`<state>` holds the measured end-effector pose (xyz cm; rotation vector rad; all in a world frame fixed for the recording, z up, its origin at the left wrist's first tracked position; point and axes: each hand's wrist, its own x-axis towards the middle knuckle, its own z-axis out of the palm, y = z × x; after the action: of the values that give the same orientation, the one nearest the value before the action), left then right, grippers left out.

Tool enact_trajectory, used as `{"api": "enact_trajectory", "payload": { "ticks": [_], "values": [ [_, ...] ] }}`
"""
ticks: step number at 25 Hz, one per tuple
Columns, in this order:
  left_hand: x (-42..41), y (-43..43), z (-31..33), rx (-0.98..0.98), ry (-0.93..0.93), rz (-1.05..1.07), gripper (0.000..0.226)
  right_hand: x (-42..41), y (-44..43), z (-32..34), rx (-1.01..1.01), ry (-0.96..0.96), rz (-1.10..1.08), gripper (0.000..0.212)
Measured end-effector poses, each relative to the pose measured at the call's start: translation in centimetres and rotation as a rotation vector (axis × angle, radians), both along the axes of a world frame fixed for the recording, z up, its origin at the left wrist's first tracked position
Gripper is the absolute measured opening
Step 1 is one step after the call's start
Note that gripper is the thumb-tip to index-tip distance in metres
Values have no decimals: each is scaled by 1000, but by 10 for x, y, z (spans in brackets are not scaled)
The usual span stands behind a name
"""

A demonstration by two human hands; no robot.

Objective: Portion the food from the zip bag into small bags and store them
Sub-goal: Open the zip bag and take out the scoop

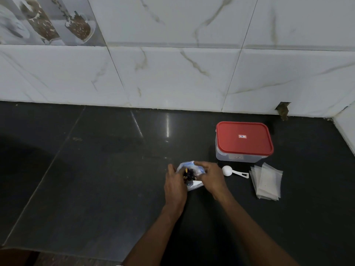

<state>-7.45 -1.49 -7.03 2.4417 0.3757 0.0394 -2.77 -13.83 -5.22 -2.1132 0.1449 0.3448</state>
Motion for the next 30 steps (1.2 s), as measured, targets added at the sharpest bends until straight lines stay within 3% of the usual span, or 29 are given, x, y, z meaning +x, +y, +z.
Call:
{"api": "enact_trajectory", "payload": {
  "ticks": [3,7,13,19,24,30],
  "values": [
    [2,-4,-1,86,19,-41,33,-2,4,6,-164,-41,57,45],
    [6,-2,0,94,34,-58,29,-2,8,3,-394,-89,181,23],
    [12,2,5,44,41,-68,37,-1,0,-5,-486,-122,145,31],
    [13,7,6,-29,31,-54,33,4,1,-5,-607,-171,229,18],
    [16,12,12,75,138,-106,38,5,-4,-17,-672,-112,258,21],
    [21,19,10,-38,183,-136,45,17,-10,-16,-637,-52,351,18]
  ]
}}
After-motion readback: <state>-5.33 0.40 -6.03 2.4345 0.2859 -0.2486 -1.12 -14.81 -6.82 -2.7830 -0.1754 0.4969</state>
